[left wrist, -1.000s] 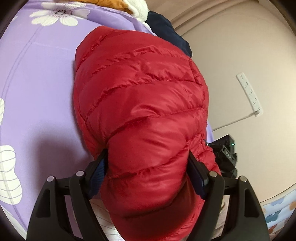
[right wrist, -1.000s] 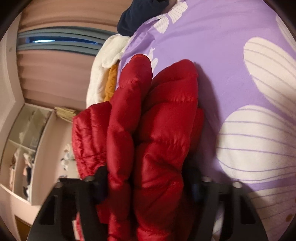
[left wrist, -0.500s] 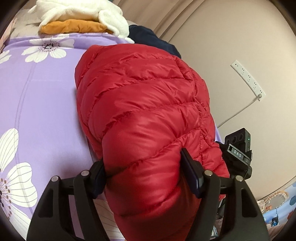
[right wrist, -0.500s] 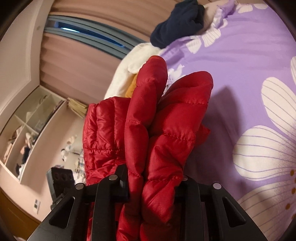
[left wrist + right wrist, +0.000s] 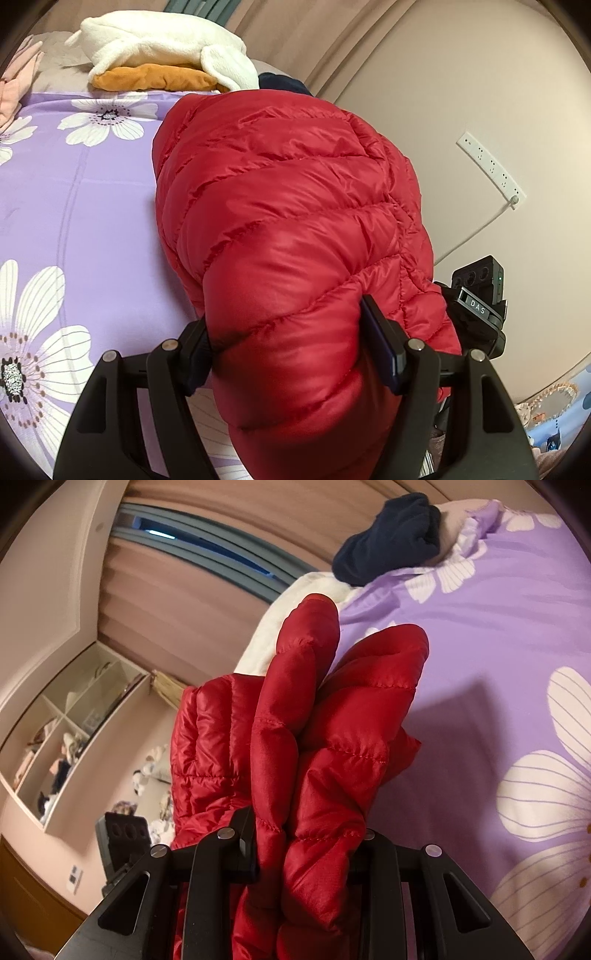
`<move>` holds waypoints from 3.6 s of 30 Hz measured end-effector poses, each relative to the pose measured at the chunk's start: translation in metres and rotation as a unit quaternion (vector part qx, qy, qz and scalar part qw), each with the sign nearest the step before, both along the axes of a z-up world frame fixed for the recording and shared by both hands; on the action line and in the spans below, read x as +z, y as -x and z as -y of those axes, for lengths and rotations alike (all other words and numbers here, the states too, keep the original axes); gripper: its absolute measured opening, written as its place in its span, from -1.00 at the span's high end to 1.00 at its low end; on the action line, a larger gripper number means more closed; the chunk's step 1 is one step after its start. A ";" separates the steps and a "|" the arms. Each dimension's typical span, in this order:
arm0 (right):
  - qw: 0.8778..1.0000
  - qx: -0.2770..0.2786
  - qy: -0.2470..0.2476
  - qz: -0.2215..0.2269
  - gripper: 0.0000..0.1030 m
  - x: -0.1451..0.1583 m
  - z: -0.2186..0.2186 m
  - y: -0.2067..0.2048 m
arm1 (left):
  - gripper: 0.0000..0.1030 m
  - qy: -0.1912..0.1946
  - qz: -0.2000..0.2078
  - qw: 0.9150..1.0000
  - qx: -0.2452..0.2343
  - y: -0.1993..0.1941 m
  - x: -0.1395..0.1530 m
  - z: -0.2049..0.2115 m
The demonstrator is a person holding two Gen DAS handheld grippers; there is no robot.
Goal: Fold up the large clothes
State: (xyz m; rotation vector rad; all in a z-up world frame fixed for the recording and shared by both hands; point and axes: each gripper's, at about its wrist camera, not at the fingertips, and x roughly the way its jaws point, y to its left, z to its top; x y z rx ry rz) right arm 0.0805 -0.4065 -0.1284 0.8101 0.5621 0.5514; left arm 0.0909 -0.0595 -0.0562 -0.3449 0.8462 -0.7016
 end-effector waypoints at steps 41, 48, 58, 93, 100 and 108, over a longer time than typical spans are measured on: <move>0.995 0.089 0.044 -0.003 0.41 0.016 -0.072 -0.081 | -0.38 0.022 -0.009 0.996 0.090 0.004 0.003 -0.090; 0.994 0.097 0.047 -0.007 0.41 0.016 -0.086 -0.089 | -0.38 0.023 -0.012 0.994 0.102 -0.006 -0.001 -0.104; 0.993 0.101 0.052 -0.012 0.41 0.015 -0.104 -0.094 | -0.38 0.026 -0.020 0.993 0.114 -0.023 -0.009 -0.119; 0.992 0.088 0.074 -0.057 0.37 0.003 -0.140 -0.092 | -0.46 0.002 -0.035 0.991 0.126 -0.070 -0.053 -0.135; 0.991 0.077 0.084 -0.071 0.32 -0.004 -0.138 -0.093 | -0.52 -0.011 -0.039 0.991 0.127 -0.070 -0.056 -0.133; 0.987 0.065 0.118 -0.086 0.21 -0.007 -0.142 -0.095 | -0.58 -0.036 -0.041 0.989 0.134 -0.070 -0.055 -0.129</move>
